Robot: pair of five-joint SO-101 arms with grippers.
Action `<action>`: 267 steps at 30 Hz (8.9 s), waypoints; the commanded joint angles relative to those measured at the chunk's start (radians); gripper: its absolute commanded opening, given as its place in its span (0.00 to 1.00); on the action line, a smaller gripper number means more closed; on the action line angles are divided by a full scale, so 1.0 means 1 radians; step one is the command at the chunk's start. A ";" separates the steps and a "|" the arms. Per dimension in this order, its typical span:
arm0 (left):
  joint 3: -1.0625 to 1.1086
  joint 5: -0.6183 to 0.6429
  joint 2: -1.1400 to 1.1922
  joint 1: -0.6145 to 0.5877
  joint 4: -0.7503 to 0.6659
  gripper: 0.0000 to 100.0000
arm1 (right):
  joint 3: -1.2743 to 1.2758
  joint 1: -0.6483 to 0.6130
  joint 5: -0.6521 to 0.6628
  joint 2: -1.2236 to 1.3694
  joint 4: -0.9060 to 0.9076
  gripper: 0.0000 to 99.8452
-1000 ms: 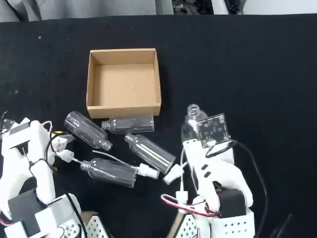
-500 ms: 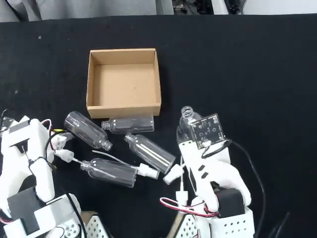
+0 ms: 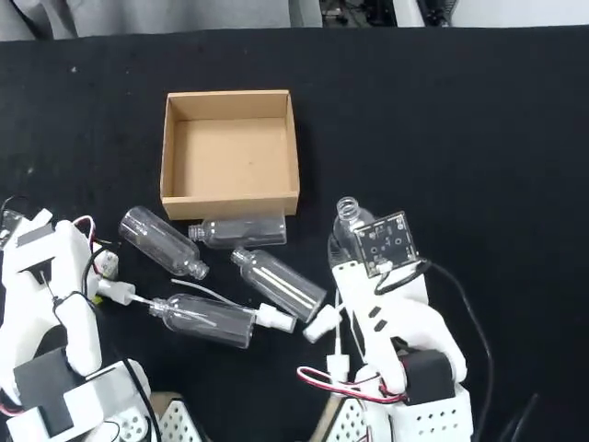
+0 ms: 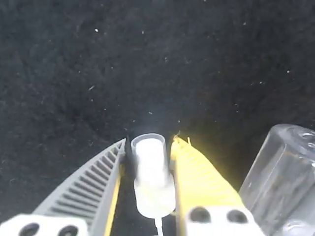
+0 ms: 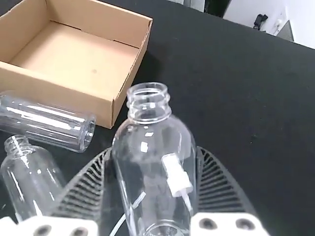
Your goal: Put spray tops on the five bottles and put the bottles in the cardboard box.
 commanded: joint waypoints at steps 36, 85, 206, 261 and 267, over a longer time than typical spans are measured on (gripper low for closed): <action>-0.340 0.011 -0.017 -0.068 0.098 0.03 | -0.005 -0.012 -0.008 -0.027 -0.020 0.09; -1.052 0.012 -0.281 0.002 0.612 0.03 | -0.015 -0.138 -0.190 -0.027 -0.034 0.09; -0.147 0.325 -0.799 0.656 -0.178 0.03 | 0.136 -0.362 0.107 -0.027 -0.305 0.09; 0.059 0.135 -0.809 0.995 -0.336 0.03 | 0.150 -0.315 0.106 -0.027 -0.305 0.03; 0.059 0.043 -0.809 0.995 -0.336 0.05 | 0.150 -0.313 0.106 -0.027 -0.305 0.03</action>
